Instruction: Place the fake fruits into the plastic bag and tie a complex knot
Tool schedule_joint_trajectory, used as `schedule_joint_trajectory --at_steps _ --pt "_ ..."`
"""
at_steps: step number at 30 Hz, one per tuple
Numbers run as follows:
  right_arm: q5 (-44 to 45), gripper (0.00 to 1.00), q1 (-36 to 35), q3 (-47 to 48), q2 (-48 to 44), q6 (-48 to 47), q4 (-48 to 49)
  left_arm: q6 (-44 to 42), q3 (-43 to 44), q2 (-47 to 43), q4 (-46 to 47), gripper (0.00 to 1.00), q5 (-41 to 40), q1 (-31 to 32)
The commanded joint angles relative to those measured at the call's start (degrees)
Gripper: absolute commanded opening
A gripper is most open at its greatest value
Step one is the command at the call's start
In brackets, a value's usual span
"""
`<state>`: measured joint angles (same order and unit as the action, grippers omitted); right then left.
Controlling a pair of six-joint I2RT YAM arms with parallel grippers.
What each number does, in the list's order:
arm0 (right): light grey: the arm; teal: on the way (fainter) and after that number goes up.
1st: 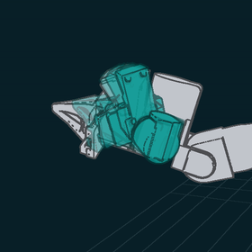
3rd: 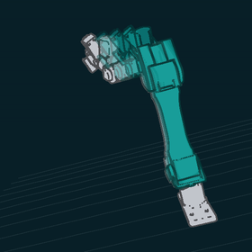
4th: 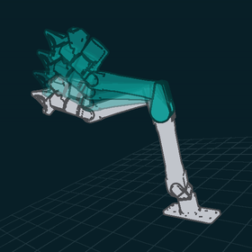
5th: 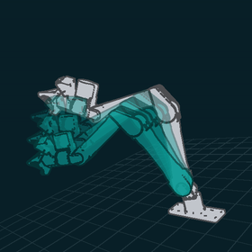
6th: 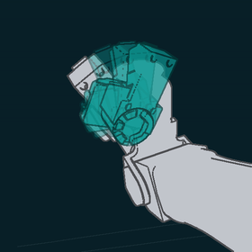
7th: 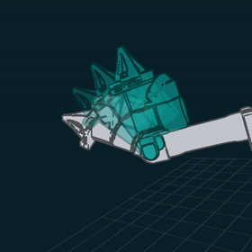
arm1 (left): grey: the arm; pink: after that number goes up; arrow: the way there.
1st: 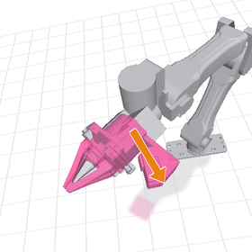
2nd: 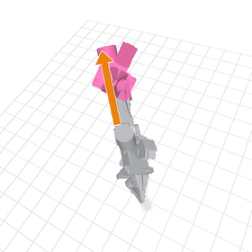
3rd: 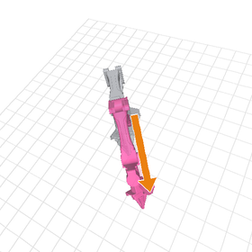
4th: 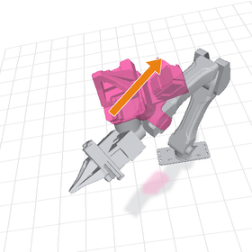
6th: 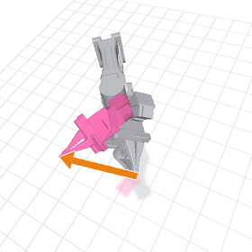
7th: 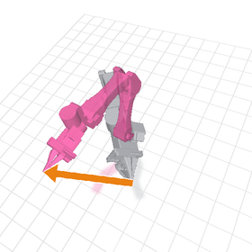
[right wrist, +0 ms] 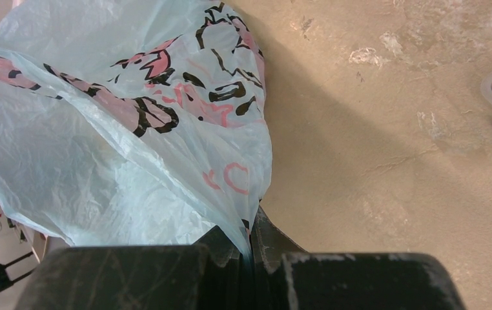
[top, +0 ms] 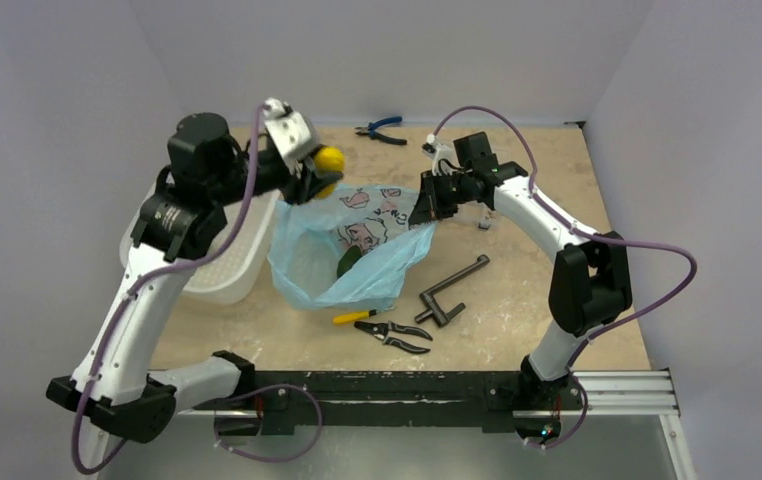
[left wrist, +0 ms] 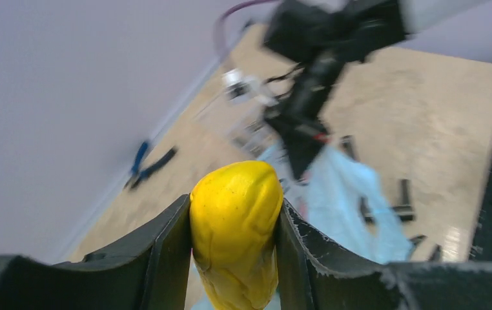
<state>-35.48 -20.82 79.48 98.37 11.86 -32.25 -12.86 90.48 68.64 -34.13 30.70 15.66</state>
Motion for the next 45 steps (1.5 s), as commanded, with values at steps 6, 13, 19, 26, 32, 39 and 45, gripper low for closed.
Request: schedule_joint_trajectory --at_steps 6,13,19,26,32,39,45 --pt "-0.4 0.00 0.2 1.4 -1.7 -0.2 1.8 -25.8 -19.1 5.0 6.3 0.19 -10.8 24.2" --pt "0.0 0.00 0.3 -0.8 -3.3 -0.2 2.5 -29.6 -22.0 13.2 9.3 0.48 -18.9 22.8" --pt "0.4 0.00 0.2 -0.2 -3.1 -0.2 2.5 -27.5 -18.8 11.5 4.0 0.83 -12.8 22.6" --pt "0.4 0.00 0.2 -0.7 -3.1 -0.4 2.4 -4.4 4.5 5.0 -4.1 0.99 0.7 15.5" --pt "-0.4 0.00 0.3 0.2 -2.1 -0.2 2.5 11.1 8.6 1.9 -8.7 1.00 -5.9 -6.3" --pt "-1.1 0.00 0.3 0.4 -1.6 -0.1 2.2 22.4 -7.5 2.5 -13.9 1.00 -17.7 -34.2" --pt "-0.8 0.00 0.2 -0.9 -2.0 0.1 2.5 21.3 -15.2 11.6 -10.6 1.00 -29.4 -38.5"
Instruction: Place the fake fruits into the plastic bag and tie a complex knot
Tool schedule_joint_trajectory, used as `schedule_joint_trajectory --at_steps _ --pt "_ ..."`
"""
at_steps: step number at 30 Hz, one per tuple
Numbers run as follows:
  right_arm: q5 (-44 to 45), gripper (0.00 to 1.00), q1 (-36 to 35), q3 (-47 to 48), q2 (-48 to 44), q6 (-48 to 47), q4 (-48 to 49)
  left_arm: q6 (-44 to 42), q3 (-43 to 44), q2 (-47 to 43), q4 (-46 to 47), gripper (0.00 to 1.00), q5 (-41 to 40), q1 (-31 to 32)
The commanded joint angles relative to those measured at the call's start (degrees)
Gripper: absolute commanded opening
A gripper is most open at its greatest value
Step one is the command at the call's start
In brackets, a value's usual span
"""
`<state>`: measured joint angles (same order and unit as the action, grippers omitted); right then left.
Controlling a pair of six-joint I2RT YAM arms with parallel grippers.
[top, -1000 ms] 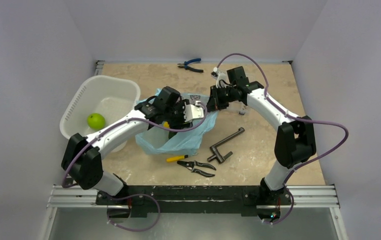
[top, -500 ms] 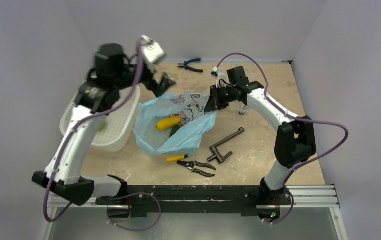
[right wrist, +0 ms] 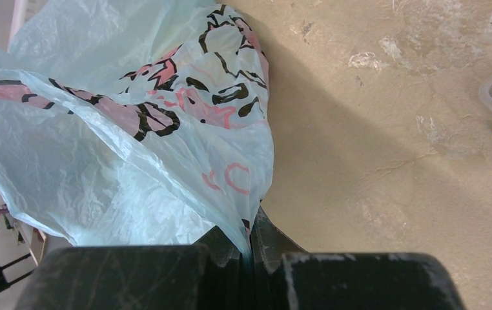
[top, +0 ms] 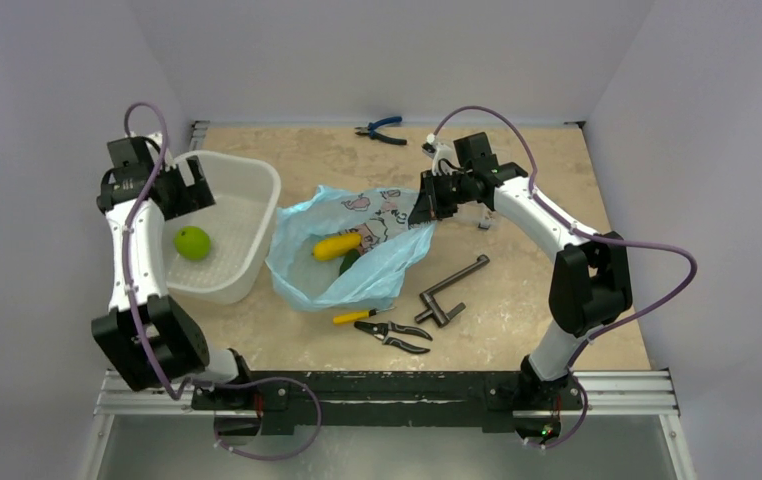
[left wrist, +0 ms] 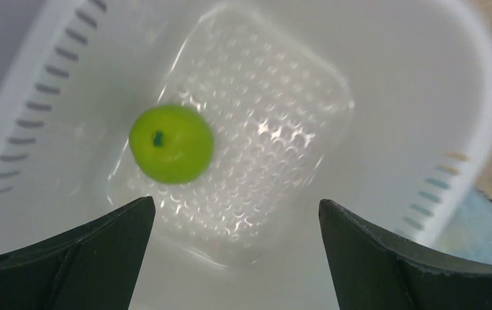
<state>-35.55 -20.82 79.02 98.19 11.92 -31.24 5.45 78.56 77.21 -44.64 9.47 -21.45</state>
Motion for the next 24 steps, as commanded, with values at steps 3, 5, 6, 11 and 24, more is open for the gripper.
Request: schedule_joint_trajectory --at_steps 3,5,6,11,24 --pt "-0.2 0.00 0.3 -0.4 -2.0 -0.1 1.4 5.0 -5.4 7.1 4.0 1.00 -11.0 -2.0" --pt "0.1 0.00 0.3 -0.4 -2.0 -0.2 1.2 6.6 -5.3 10.5 5.8 1.00 -13.4 -2.0" --pt "0.2 0.00 0.3 -0.4 -2.0 -0.2 1.2 7.8 -4.9 12.5 6.2 1.00 -14.9 -2.0" --pt "-0.1 0.00 0.2 -0.2 -1.6 -0.3 1.0 12.6 -1.6 21.5 7.5 0.99 -17.9 -2.1" --pt "1.0 0.00 0.2 1.2 -0.2 -0.4 -0.3 14.9 2.0 30.9 6.4 0.78 -16.7 -2.1"
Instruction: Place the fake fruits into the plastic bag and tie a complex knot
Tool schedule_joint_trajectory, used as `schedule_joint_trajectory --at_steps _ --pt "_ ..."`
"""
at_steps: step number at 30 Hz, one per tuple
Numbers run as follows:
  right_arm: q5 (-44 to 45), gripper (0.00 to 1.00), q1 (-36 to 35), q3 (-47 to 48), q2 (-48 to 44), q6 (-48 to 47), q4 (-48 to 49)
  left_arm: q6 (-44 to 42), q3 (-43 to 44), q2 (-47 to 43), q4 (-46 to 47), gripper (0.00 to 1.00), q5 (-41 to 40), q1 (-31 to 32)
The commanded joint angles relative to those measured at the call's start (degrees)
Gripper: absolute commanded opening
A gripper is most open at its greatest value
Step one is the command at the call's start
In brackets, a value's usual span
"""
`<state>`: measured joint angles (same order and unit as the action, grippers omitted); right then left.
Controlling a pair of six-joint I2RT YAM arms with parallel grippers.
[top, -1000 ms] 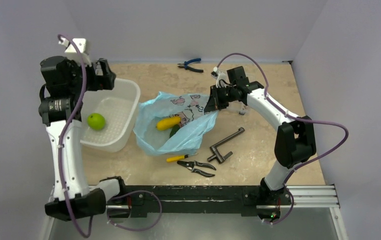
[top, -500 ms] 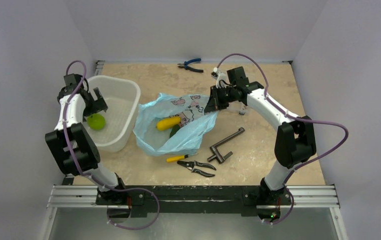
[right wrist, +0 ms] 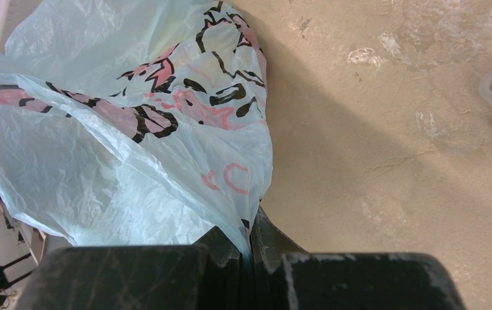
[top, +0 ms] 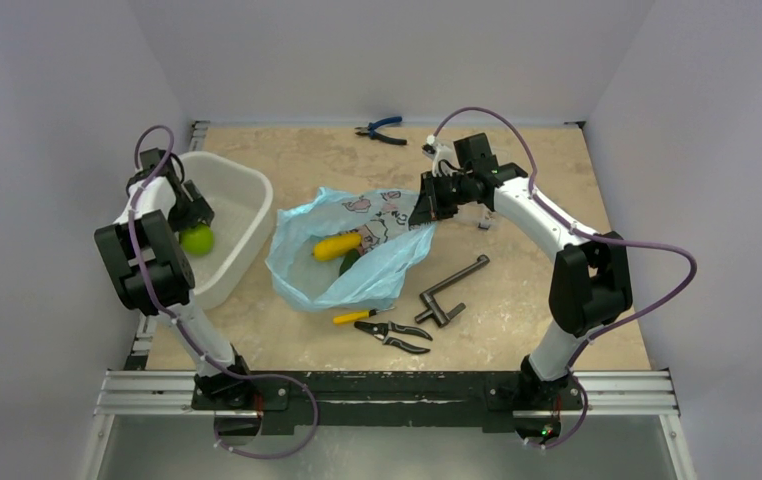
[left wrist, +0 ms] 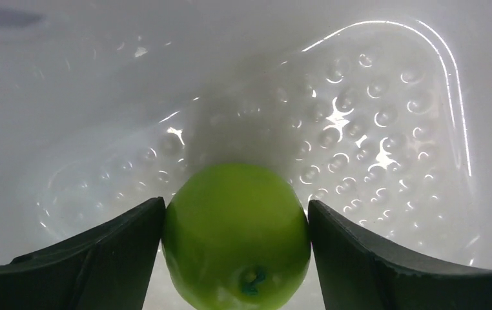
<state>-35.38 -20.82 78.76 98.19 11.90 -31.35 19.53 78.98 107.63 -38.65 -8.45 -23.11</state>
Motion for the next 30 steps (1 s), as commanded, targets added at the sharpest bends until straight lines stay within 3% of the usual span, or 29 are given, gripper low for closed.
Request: schedule_joint_trajectory --at_steps 1,3,5,9,14,17,19,22,25,28,30 --pt "0.9 0.00 0.2 1.7 0.0 -0.6 -0.3 0.4 1.5 0.0 0.7 0.69 2.1 -0.4" --pt "1.0 0.00 0.2 2.1 0.4 -0.9 -0.5 -0.3 1.2 -2.4 1.2 0.44 4.4 -0.3" --pt "1.0 0.00 0.3 2.4 0.7 -1.0 -0.6 -0.4 0.2 -6.4 2.4 0.30 6.6 -0.1" --pt "0.7 0.00 0.3 2.8 1.1 -1.5 -0.6 -1.3 0.8 -14.1 2.8 0.27 8.2 0.7" --pt "0.4 0.00 0.3 3.4 1.6 -1.5 -0.5 -8.7 5.8 -25.0 2.1 0.26 19.5 5.1" --pt "-0.1 0.00 0.3 3.7 1.9 -1.3 -0.2 -25.9 7.7 -35.3 0.8 0.34 35.9 14.7" --pt "-0.3 0.00 0.3 4.0 2.1 -1.3 -0.2 -37.6 5.5 -41.6 0.2 0.31 47.9 21.3" --pt "-0.4 0.00 0.3 4.5 2.2 -1.5 -0.2 -51.5 5.1 -46.1 -6.5 0.27 54.4 34.2" --pt "-0.7 0.00 0.3 5.2 2.3 -1.4 -0.1 -60.1 6.2 -44.6 -15.6 0.24 52.6 47.2" --pt "-0.9 0.00 0.3 5.3 1.9 -1.7 -0.2 -62.6 2.8 -40.0 -14.9 0.23 42.2 58.0" --pt "-0.8 0.00 0.3 4.8 0.9 -2.2 -0.6 -62.0 0.8 -36.6 -10.9 0.23 36.2 60.2"
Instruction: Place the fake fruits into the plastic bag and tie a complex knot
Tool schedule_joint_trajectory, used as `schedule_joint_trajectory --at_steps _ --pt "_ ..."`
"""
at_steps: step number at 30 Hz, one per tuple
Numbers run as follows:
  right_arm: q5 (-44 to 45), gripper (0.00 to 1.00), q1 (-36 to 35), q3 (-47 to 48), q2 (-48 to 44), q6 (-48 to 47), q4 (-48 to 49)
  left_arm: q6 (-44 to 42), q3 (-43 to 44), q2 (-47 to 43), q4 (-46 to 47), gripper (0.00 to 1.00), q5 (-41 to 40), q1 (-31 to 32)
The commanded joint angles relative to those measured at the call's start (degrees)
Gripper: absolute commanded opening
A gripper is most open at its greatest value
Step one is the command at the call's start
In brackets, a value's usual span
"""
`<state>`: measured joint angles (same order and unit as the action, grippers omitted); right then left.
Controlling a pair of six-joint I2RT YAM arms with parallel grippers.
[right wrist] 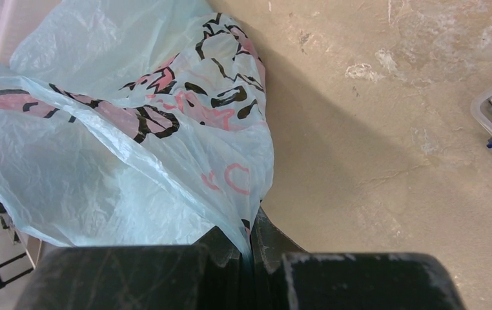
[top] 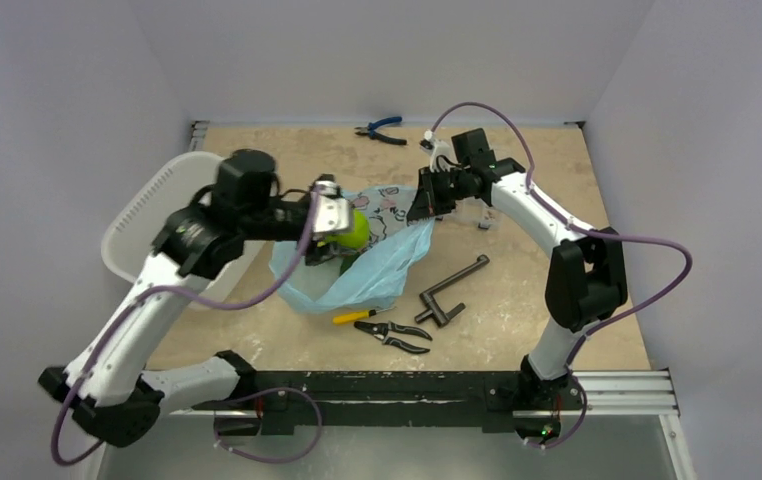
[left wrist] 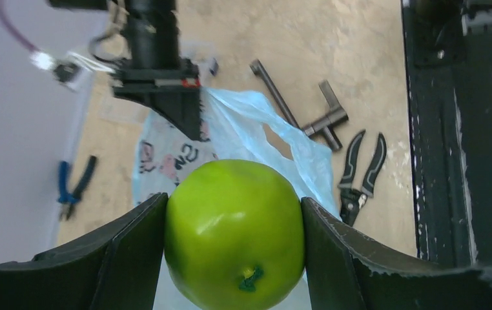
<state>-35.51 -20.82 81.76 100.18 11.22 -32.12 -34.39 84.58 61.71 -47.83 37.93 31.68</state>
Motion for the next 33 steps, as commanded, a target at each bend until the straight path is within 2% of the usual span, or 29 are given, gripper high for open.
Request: schedule_joint_trajectory --at_steps 1,4,9,10,11,13,14,19,21,26,30,33 --pt "-0.7 0.00 0.3 1.5 -1.7 -1.7 0.1 -8.0 -5.3 11.3 -0.5 0.23 -12.8 5.9" --pt "-1.5 0.00 0.3 0.4 -2.9 -2.6 -0.2 -8.3 -6.2 15.9 4.7 0.24 -21.9 7.0" --pt "-1.5 0.00 0.6 0.0 -3.6 -4.0 -1.5 -16.4 -11.7 20.6 14.8 0.30 -31.2 7.5" --pt "-1.7 0.00 0.8 0.2 -3.5 -4.1 -1.7 -17.7 -13.1 21.5 16.9 0.35 -32.5 7.4" --pt "-1.6 0.00 1.2 0.5 -3.5 -4.4 -2.0 -18.6 -13.8 22.4 18.3 0.46 -32.9 7.5" --pt "-1.8 0.00 2.0 1.5 -3.2 -5.6 -3.2 -18.3 -13.0 23.7 17.3 0.73 -32.4 7.4" --pt "-1.8 0.00 2.5 2.2 -2.9 -6.2 -4.0 -16.7 -11.7 23.8 15.9 0.80 -31.1 7.4" --pt "-2.7 0.00 4.1 4.4 -2.1 -7.3 -5.5 -8.2 -5.1 20.1 9.5 0.90 -17.7 7.2" --pt "-3.5 0.00 4.2 4.8 -1.8 -7.3 -5.5 -4.9 -4.3 17.6 10.2 1.00 -13.8 7.3" --pt "-7.0 0.00 5.2 5.3 0.0 -3.6 -5.3 -2.7 -2.7 14.1 9.4 1.00 -5.6 7.9" --pt "-10.4 0.00 6.4 3.9 0.4 1.8 -3.4 0.6 0.9 16.9 6.3 0.98 -8.5 12.3" --pt "-13.0 0.00 7.2 2.6 0.3 5.1 -1.9 7.4 -0.3 18.1 7.9 0.88 -10.5 15.4"
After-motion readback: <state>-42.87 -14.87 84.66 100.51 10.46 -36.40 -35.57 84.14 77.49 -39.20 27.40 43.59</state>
